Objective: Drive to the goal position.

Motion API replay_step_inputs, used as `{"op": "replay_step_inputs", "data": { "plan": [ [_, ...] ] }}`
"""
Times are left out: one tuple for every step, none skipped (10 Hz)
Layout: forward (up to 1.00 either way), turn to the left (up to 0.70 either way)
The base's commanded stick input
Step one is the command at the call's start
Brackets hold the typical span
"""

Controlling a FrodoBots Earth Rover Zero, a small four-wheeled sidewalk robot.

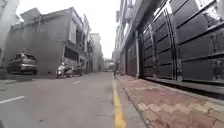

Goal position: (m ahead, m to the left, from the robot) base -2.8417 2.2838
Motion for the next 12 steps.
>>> {"op": "replay_step_inputs", "data": {
  "plan": [
    [0.47,0.01],
    [0.47,0.01],
    [0.47,0.01],
    [0.47,0.01],
    [0.47,0.01],
    [0.47,0.01],
    [0.47,-0.3],
    [0.47,-0.38],
    [0.47,-0.41],
    [0.47,-0.02],
    [0.47,0.01],
    [0.47,0.01]
  ]
}}
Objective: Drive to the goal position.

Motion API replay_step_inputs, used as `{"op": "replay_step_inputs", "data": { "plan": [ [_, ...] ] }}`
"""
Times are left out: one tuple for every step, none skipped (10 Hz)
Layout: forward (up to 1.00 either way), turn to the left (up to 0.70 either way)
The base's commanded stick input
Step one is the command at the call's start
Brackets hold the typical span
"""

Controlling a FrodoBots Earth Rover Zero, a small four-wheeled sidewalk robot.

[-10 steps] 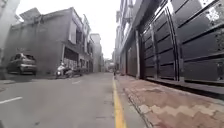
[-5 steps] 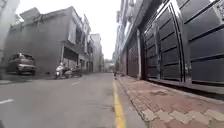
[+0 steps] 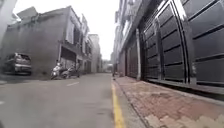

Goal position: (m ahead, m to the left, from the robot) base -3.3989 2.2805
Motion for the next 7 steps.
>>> {"op": "replay_step_inputs", "data": {
  "plan": [
    [0.47,0.01],
    [0.47,0.01],
    [0.47,0.01],
    [0.47,0.01],
    [0.47,0.01],
    [0.47,0.01],
    [0.47,0.01]
  ]
}}
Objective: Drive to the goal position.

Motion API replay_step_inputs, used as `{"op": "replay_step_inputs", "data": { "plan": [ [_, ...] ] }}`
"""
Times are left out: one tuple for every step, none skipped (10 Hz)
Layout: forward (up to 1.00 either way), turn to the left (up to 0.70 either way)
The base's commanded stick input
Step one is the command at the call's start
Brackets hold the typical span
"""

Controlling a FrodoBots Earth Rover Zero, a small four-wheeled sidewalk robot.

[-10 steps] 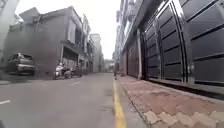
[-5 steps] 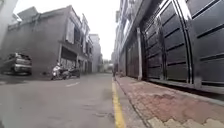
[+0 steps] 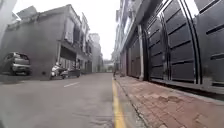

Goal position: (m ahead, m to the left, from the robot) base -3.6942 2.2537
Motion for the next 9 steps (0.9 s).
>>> {"op": "replay_step_inputs", "data": {
  "plan": [
    [0.47,0.01],
    [0.47,0.01],
    [0.47,0.01],
    [0.47,0.01],
    [0.47,0.01],
    [0.47,0.01],
    [0.47,0.01],
    [0.47,0.01],
    [0.47,0.01]
  ]
}}
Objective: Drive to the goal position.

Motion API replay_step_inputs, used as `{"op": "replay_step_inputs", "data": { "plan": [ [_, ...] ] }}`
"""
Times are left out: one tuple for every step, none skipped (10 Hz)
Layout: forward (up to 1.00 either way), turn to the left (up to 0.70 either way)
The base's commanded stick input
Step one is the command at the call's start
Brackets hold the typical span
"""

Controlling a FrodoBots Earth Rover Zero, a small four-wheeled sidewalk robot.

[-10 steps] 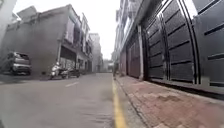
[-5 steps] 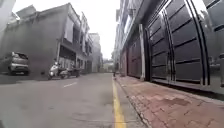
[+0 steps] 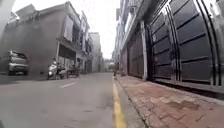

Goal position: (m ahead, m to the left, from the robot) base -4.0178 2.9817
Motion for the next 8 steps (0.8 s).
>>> {"op": "replay_step_inputs", "data": {
  "plan": [
    [0.47,0.01],
    [0.47,0.01],
    [0.47,0.01],
    [0.47,0.01],
    [0.47,0.01],
    [0.47,0.01],
    [0.47,0.01],
    [0.47,0.01]
  ]
}}
